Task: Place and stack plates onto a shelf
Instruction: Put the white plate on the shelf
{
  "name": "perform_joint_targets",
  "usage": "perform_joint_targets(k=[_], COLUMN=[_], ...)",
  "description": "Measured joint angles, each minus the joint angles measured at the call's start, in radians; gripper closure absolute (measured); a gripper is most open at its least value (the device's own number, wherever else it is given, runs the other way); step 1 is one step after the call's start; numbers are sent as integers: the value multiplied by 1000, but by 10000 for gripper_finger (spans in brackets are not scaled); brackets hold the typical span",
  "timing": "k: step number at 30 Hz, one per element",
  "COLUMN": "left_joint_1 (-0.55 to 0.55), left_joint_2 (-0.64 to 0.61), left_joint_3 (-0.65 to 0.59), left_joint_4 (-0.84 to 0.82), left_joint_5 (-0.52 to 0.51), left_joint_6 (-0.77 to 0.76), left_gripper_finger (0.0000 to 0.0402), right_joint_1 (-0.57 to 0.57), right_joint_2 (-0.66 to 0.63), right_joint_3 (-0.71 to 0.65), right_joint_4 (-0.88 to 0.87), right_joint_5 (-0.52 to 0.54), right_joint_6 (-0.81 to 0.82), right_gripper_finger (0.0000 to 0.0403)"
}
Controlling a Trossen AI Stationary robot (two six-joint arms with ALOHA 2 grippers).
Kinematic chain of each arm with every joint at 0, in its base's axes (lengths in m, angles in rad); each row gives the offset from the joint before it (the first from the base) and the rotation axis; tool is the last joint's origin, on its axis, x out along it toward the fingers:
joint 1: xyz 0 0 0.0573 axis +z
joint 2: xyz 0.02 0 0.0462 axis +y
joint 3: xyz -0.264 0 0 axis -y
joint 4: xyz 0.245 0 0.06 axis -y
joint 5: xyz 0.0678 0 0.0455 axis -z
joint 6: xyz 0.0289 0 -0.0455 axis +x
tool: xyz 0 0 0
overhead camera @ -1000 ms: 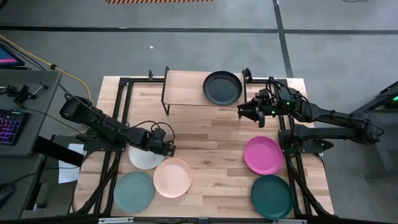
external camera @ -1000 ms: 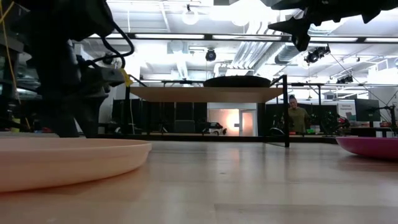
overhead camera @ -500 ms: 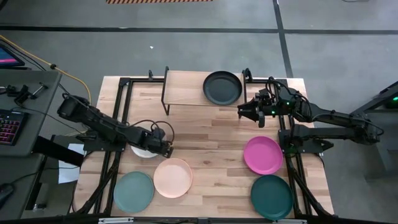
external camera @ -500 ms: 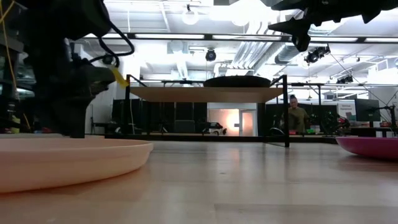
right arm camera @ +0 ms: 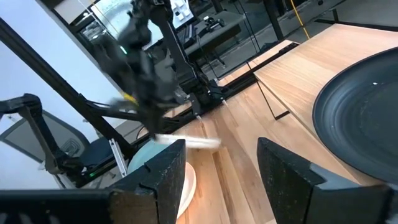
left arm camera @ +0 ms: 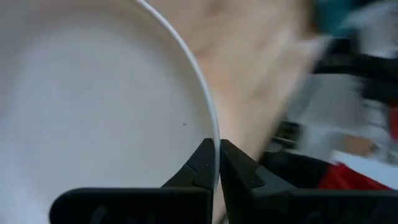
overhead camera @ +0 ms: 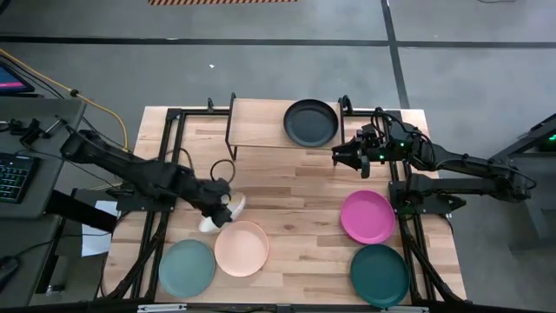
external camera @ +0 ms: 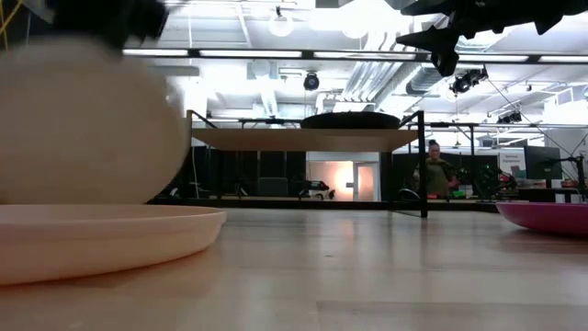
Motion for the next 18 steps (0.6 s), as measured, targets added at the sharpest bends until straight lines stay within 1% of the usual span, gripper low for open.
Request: perform_joint_targets(k=[4, 6, 8, 10, 13, 16, 18], left_joint_1=[51, 93, 144, 197, 273, 337, 373], left_joint_2=[42, 95, 156, 218, 307, 379, 417], left_joint_3=[179, 295, 424, 558, 733, 855, 901], left_joint_4=[-17, -105, -247, -399, -550, -609, -623], left_joint_5=[-7, -9, -28, -80, -173, -248, -293], left_joint_6=[185, 299, 433, 566, 758, 946, 1059], left_gripper_finger=[400, 401, 401, 401, 401, 401, 401], right_joint_1=[0, 0, 0, 0, 0, 0, 0], right_joint_2=[0, 0, 0, 0, 0, 0, 0], right_joint_3=[0, 0, 0, 0, 0, 0, 0], right_joint_4=[0, 0, 0, 0, 1, 2, 2], right_joint_5=[0, 0, 0, 0, 0, 0, 3], right_joint_6=[0, 0, 0, 1, 1, 1, 1], right_gripper_finger=[222, 222, 222, 222, 222, 222, 222])
